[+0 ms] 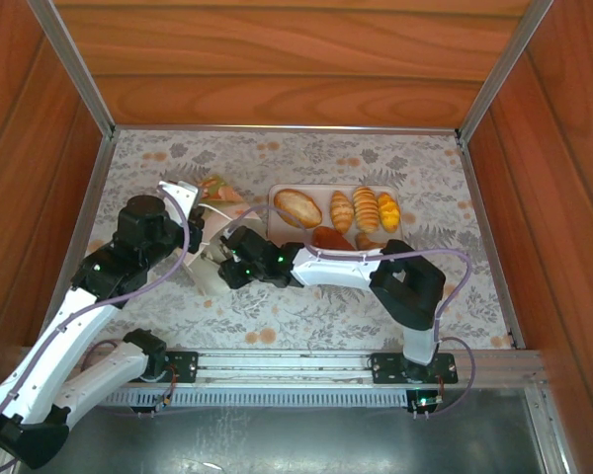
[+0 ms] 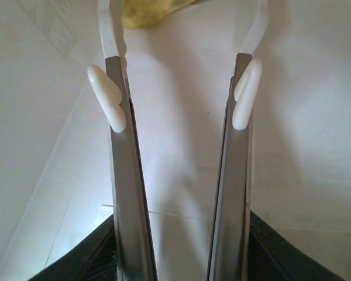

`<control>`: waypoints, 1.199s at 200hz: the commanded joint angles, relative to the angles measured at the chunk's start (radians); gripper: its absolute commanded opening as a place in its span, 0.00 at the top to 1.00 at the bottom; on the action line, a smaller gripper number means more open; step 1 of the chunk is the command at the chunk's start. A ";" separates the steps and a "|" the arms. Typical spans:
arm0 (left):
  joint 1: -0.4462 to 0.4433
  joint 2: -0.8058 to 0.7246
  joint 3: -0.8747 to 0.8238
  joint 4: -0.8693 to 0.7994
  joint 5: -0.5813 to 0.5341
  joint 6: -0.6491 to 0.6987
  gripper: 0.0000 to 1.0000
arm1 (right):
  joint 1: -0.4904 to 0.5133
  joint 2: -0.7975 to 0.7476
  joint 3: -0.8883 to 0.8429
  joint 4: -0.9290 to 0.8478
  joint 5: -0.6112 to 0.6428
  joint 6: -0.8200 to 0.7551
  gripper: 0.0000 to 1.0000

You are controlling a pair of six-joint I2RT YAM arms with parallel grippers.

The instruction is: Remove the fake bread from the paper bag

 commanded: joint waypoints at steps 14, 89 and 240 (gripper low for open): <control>-0.001 0.026 0.029 -0.002 -0.002 -0.006 1.00 | -0.026 -0.038 -0.001 -0.005 0.055 0.084 0.51; -0.002 0.065 0.071 0.024 0.040 -0.014 1.00 | -0.036 -0.004 0.042 -0.070 0.124 0.111 0.50; -0.004 0.110 0.071 0.083 -0.018 -0.075 1.00 | -0.053 -0.219 -0.070 -0.069 0.116 0.129 0.55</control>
